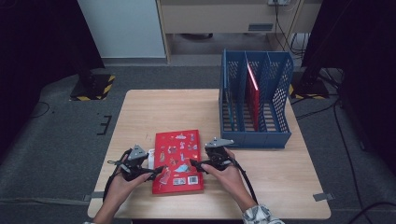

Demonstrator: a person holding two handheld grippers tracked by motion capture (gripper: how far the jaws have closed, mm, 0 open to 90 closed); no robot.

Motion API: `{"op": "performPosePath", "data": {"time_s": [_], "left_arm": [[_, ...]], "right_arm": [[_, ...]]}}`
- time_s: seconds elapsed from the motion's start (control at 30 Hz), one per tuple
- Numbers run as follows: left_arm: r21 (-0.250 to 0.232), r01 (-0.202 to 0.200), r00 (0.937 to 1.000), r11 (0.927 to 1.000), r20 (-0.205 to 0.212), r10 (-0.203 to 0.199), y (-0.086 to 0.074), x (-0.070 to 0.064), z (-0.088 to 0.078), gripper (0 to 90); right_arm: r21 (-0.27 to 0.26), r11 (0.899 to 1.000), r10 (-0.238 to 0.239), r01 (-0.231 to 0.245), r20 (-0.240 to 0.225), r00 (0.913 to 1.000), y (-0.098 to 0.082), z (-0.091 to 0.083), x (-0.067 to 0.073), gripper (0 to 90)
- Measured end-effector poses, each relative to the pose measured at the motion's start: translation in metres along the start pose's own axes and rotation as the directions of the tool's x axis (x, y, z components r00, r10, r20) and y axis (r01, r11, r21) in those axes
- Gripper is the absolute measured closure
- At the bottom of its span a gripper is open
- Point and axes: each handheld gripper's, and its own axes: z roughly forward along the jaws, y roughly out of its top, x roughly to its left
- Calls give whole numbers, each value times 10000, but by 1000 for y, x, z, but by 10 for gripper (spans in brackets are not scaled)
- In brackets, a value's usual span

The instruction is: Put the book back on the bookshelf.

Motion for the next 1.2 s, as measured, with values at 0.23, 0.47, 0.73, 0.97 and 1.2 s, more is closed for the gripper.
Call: {"op": "performPosePath", "data": {"time_s": [0.23,0.47,0.73,0.97,1.2], "left_arm": [[146,-24,10000,9999,62,23,-1,-3,4,127],[365,-89,9999,9993,136,84,-1,-6,9,125],[529,-100,9997,9986,247,87,-2,-7,12,128],[546,153,9983,9984,562,-184,-4,-8,15,119],[550,376,9970,9978,658,-412,-6,-7,16,100]], "right_arm": [[263,9995,157,-150,-291,9995,-2,7,-3,135],[507,9975,509,-483,-511,9974,-2,13,-9,135],[741,9957,606,-562,-588,9964,-1,19,-13,142],[809,9944,738,-678,-735,9946,0,26,-16,149],[867,9937,784,-708,-886,9930,2,32,-15,144]]}}
